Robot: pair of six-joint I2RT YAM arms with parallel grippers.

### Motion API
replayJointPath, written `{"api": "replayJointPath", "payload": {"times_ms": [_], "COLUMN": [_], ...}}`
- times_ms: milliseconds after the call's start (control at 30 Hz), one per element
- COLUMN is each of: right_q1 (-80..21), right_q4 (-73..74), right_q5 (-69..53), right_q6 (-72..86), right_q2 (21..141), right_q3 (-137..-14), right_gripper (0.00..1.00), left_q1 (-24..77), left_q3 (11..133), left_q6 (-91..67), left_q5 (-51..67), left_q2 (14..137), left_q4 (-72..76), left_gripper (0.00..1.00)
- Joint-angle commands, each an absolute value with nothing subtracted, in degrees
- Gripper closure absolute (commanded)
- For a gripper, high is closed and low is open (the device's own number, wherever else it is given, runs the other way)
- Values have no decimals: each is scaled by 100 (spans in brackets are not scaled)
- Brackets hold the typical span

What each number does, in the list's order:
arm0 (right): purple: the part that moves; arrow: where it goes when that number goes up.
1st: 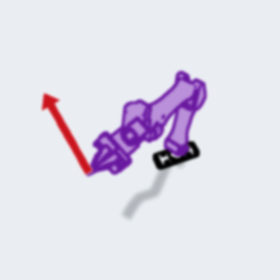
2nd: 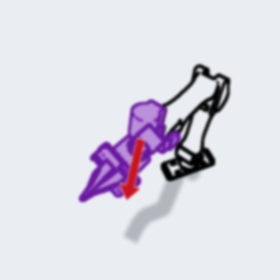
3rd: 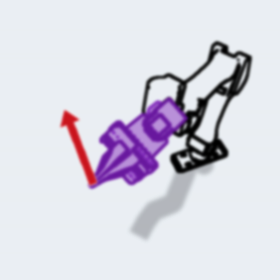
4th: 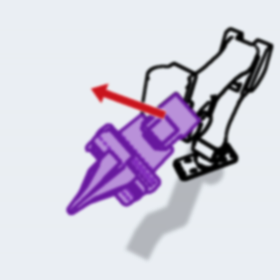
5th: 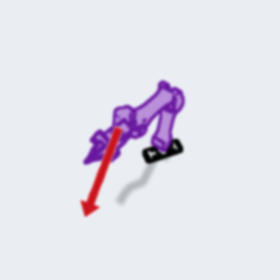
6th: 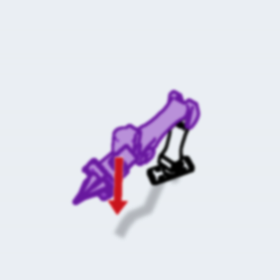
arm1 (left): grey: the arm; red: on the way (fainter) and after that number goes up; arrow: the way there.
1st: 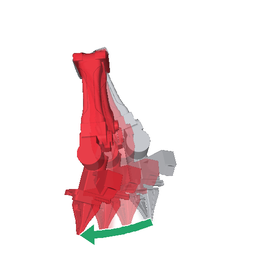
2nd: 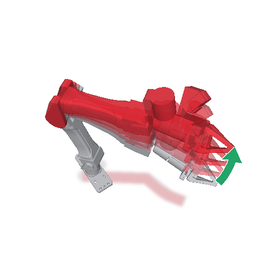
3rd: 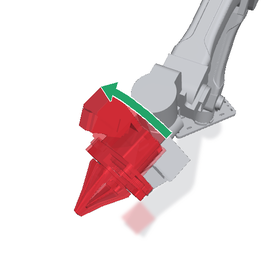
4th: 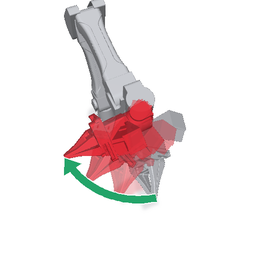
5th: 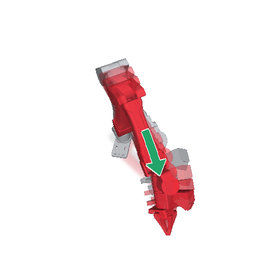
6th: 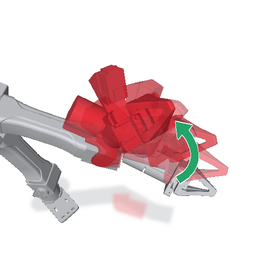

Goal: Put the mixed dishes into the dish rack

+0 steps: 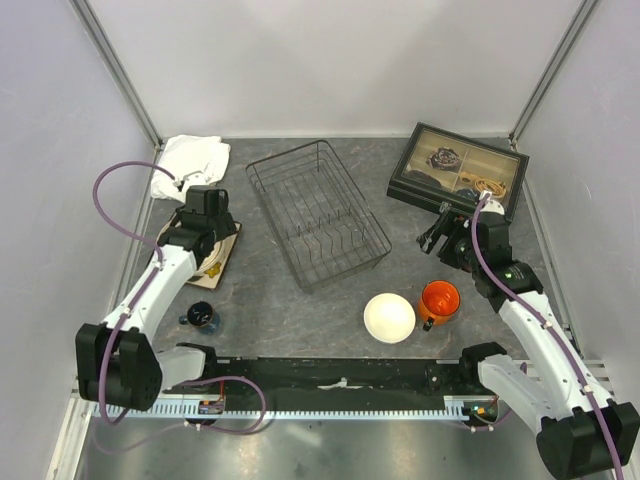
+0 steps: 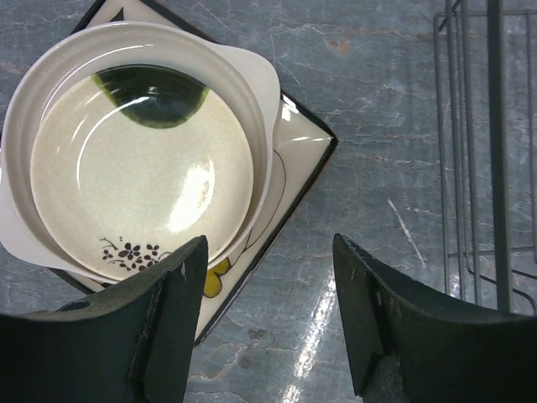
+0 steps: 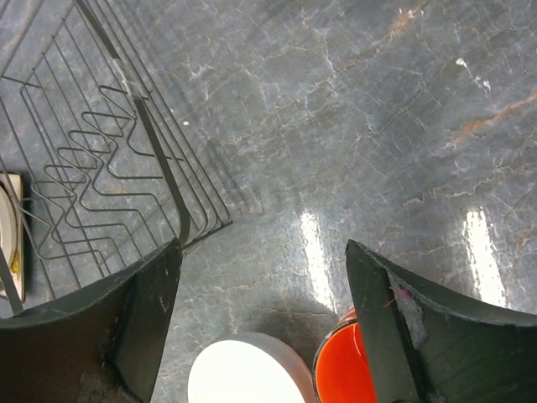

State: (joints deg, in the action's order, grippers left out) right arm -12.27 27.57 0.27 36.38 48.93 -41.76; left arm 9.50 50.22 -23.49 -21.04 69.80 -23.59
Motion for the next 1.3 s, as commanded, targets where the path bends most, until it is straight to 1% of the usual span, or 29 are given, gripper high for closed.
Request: {"api": "replayJointPath", "payload": {"times_ms": [0, 33, 167, 267, 300, 367, 400, 467, 567, 633, 667, 733, 767, 867, 900, 1000, 1267], "right_q1": [-1318, -1344, -1757, -2301, -2398, -2487, -2487, -2487, -2496, -2487, -2487, -2496, -2487, -2496, -2496, -2496, -2487], "right_q4": [3022, 3084, 3471, 3647, 3682, 3744, 3822, 3876, 4051, 4148, 4244, 4289, 4298, 4464, 4508, 4649, 4869], "right_q5": [44, 61, 114, 289, 429, 762, 860, 1115, 1449, 1660, 1870, 2012, 2117, 2206, 2276, 2338, 2461], "right_q6": [3647, 3639, 3577, 3708, 3779, 3963, 4042, 4183, 4315, 4438, 4491, 4579, 4640, 4737, 4755, 4790, 4843], "right_q2": [4887, 4895, 5150, 5177, 5133, 4931, 4852, 4641, 4456, 4368, 4333, 4202, 4166, 4113, 4096, 3982, 3709], "right_q3": [-4271, -4324, -4587, -4755, -4781, -4808, -4816, -4834, -4922, -5027, -5080, -5106, -5133, -5238, -5264, -5317, -5300], "right_gripper": [15, 18, 17, 17, 17, 17, 17, 17, 16, 16, 15, 14, 14, 13, 13, 13, 12], "left_q1": [958, 967, 1107, 1721, 2184, 2669, 3150, 3593, 4715, 5209, 5708, 6220, 6710, 7502, 7636, 7910, 8130], "left_q3": [5194, 5212, 5361, 5545, 5581, 5686, 5695, 5661, 5520, 5432, 5423, 5466, 5519, 5853, 5941, 6091, 6187], "left_q6": [-2593, -2593, -2646, -2523, -2462, -2478, -2566, -2724, -3197, -3514, -3629, -3909, -3981, -4244, -4341, -4807, -5282], "left_q5": [-1689, -1531, -872, -1123, -1238, -1467, -1485, -1468, -1529, -1782, -1880, -2151, -2240, -2566, -2627, -2698, -2760], "left_q2": [6522, 6365, 6021, 5837, 5784, 5652, 5617, 5511, 5467, 5545, 5720, 5975, 6359, 7029, 7449, 7987, 8657], "left_q4": [-2311, -2303, -2355, -2487, -2574, -2636, -2706, -2759, -2769, -2769, -2769, -2716, -2672, -2628, -2637, -2576, -2435], "left_gripper": [33, 34, 35, 35, 34, 34, 34, 34, 34, 34, 34, 34, 33, 33, 33, 33, 33]}}
